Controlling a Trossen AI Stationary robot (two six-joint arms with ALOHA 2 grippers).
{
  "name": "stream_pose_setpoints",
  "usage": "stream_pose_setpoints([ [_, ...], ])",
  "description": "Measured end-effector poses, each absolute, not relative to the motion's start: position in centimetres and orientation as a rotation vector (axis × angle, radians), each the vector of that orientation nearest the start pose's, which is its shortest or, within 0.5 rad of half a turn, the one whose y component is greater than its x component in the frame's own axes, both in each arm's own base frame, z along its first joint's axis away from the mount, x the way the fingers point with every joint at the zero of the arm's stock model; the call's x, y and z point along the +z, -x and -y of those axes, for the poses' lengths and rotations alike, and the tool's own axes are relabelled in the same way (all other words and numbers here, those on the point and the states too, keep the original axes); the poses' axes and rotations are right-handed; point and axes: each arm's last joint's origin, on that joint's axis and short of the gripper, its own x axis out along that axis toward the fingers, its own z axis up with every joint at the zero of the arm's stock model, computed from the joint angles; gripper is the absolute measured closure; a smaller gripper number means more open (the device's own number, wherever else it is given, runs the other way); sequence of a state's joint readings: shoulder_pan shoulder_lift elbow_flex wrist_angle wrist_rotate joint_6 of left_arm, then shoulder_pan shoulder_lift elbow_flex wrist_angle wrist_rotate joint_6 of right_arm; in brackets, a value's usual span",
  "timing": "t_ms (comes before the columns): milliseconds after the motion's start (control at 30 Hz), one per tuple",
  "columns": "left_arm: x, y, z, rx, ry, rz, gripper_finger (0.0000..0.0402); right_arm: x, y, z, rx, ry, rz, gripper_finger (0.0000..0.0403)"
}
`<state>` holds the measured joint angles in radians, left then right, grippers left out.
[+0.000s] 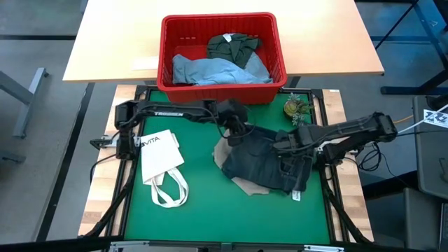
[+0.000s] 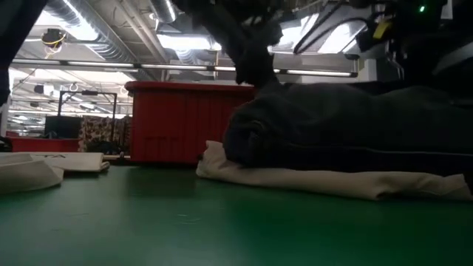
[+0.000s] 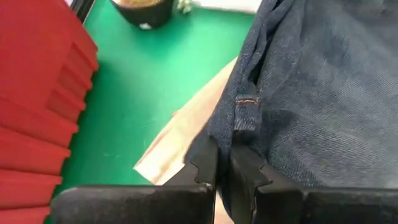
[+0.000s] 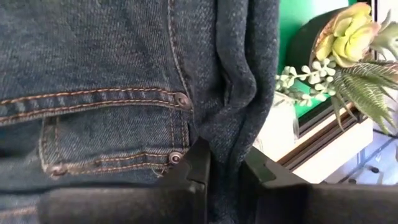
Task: Fold Laundry from Bin
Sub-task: Fold the dark blue jeans
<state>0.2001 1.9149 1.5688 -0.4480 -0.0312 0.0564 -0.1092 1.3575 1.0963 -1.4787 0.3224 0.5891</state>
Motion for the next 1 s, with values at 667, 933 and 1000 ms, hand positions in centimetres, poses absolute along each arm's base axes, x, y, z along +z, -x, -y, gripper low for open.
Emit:
stream_pose_setpoints([
  [667,22.7,-42.7,-10.1,0.311,-0.062,-0.870,0.0312,24.6,-19.9,4.1,-0.797,-0.208,-1.559,0.0347],
  [933,22.8,-42.8,-10.4,0.365,-0.140,-0.874,0.0266,24.7,-19.8,4.2,-0.842,-0.148,-1.556,0.0238],
  [1000,23.0,-42.7,-10.5,0.391,-0.183,-0.877,0.0262,24.8,-19.5,4.2,-0.853,-0.128,-1.577,0.0221],
])
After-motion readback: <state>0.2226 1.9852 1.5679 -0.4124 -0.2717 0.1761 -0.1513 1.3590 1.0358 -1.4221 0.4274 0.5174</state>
